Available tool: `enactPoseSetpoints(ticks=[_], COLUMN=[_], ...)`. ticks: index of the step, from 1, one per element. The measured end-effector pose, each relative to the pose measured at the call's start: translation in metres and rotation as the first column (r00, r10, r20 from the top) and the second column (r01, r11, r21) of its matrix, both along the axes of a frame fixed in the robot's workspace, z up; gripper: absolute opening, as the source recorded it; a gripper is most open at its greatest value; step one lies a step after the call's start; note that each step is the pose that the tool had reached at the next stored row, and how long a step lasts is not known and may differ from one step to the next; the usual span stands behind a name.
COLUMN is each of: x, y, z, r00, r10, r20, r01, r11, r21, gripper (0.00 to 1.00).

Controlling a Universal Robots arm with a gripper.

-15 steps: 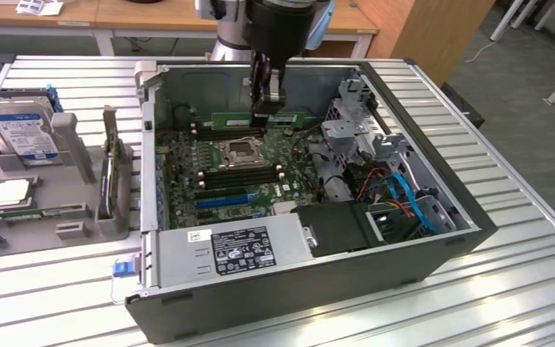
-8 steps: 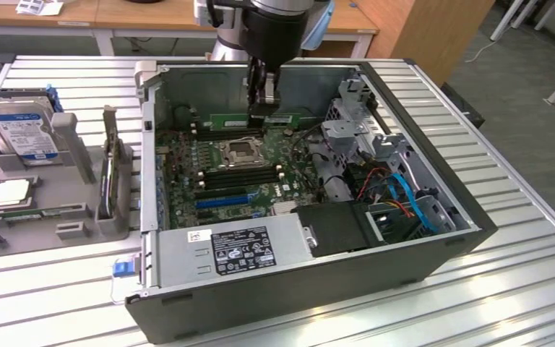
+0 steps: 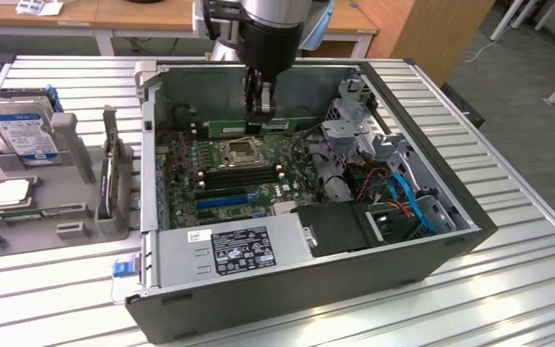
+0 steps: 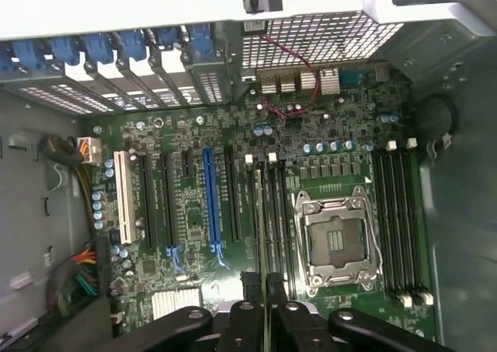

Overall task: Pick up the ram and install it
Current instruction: 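Insert the ram into the slot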

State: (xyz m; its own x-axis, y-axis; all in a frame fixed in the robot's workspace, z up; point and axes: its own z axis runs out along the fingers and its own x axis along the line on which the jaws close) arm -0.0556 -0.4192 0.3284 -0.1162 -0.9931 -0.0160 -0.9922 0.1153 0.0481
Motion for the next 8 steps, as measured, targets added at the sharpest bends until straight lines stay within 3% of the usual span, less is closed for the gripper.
enactPoseSetpoints(ticks=[8], x=[-0.002], y=[-0.0021], z=[-0.0146], r00=[0.9998], r10=[0.017], r20=[0.0000], r01=[-0.017], r11=[0.9998], r21=[0.0000], gripper=[0.14])
